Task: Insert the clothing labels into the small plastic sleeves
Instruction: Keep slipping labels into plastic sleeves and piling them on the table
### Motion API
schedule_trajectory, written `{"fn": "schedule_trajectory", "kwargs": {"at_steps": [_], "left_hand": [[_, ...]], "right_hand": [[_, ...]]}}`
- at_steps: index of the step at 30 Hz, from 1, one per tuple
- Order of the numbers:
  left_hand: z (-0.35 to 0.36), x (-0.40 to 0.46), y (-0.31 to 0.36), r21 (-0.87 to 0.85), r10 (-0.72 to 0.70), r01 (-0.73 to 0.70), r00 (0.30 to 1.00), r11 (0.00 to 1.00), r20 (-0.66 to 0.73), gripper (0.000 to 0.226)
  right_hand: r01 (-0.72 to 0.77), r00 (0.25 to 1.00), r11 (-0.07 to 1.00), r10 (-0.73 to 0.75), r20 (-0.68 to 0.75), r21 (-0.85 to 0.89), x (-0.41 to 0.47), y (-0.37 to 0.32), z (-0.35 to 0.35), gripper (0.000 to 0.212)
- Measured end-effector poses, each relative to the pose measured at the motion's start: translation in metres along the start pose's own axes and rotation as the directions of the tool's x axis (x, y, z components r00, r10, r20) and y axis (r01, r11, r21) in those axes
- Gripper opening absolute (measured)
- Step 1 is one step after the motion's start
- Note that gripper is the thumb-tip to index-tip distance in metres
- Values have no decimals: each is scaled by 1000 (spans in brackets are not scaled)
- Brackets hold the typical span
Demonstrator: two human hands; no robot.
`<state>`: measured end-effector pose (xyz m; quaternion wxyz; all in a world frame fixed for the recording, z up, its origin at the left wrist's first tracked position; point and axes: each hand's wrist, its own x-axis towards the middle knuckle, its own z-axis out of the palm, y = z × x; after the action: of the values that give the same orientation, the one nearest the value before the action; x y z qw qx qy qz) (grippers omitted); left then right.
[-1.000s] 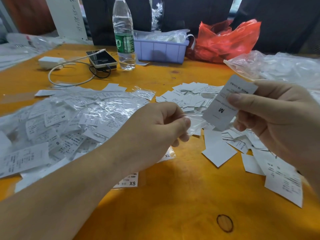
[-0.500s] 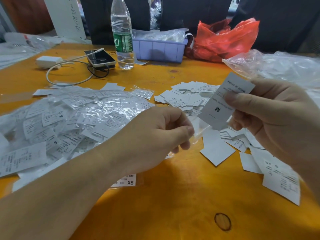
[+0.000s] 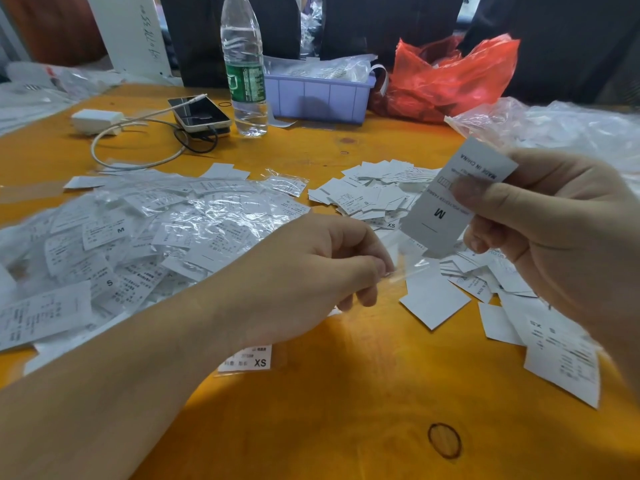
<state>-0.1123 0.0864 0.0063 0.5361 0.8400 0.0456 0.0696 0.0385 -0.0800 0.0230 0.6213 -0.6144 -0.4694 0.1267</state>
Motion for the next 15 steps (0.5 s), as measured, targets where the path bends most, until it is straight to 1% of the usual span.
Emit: {"fn": "schedule_trajectory", "kwargs": {"at_steps": [5,10,15], "left_hand": [[1,1,1,-6,-3,3,1000,1000,3,18],[0,1,1,-34,-13,14,1000,999,19,20],[-1,2,1,-62,-15,17,999,998,31,24]], "right_hand": [[13,1000,1000,-13,21,-14,0,0,0,16],[39,999,998,-38,33,-46,0,2,-1,25],[77,997,990,-75,15,-116,0,3,-1,19]]}}
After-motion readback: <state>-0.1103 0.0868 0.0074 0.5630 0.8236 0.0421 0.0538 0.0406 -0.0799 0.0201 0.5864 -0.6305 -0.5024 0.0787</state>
